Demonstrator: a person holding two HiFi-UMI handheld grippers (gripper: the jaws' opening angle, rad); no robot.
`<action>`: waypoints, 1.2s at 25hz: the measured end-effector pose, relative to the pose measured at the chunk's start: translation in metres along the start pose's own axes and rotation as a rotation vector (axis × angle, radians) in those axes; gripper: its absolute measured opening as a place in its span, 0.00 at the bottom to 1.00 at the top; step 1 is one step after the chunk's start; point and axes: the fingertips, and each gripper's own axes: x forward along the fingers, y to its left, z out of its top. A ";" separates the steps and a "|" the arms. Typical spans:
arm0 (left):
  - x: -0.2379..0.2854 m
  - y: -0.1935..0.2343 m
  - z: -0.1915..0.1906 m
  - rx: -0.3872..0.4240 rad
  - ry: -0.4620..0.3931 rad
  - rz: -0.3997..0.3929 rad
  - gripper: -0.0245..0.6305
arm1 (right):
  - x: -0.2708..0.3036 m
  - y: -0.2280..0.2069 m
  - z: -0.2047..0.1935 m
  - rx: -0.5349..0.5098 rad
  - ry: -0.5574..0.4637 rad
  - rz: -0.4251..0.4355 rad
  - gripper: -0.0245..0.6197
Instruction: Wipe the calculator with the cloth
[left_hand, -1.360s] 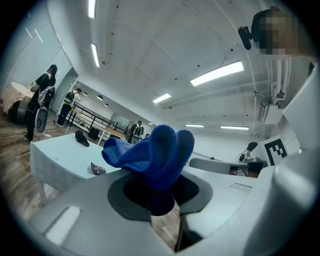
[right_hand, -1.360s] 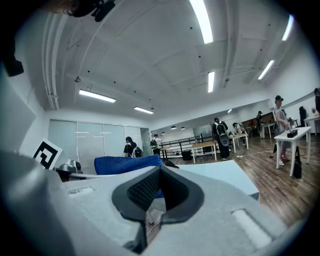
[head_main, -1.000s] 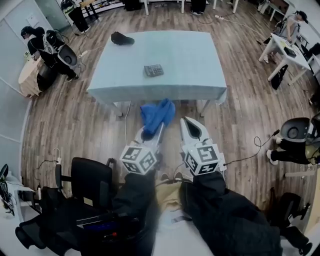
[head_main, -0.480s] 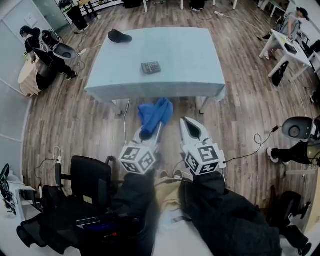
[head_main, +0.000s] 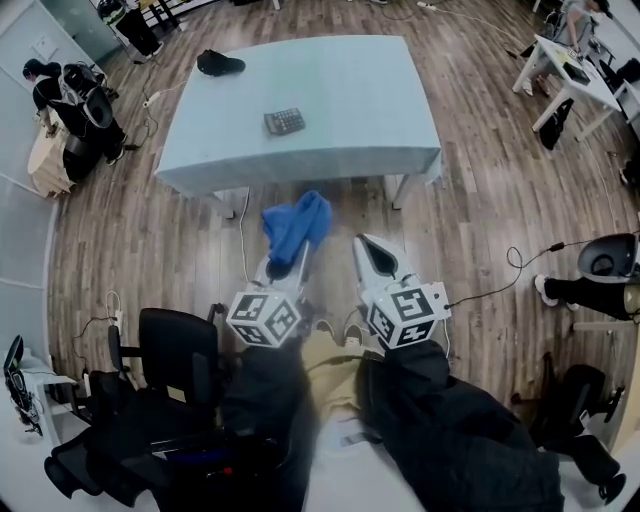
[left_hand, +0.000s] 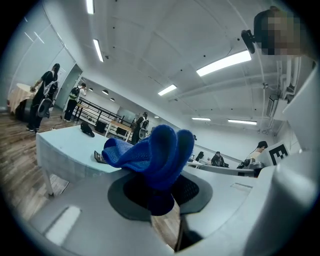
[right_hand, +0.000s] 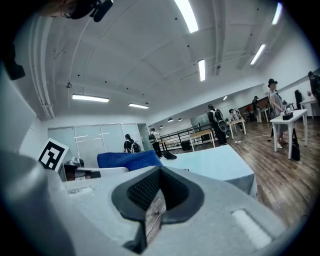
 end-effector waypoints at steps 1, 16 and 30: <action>0.000 0.001 -0.001 -0.003 0.002 0.005 0.17 | 0.000 -0.002 -0.002 0.004 0.005 -0.001 0.03; 0.066 0.055 0.014 -0.063 0.000 0.005 0.17 | 0.055 -0.037 0.004 -0.018 0.047 -0.058 0.03; 0.130 0.139 0.064 -0.079 0.000 0.007 0.17 | 0.176 -0.035 0.035 -0.060 0.061 -0.028 0.03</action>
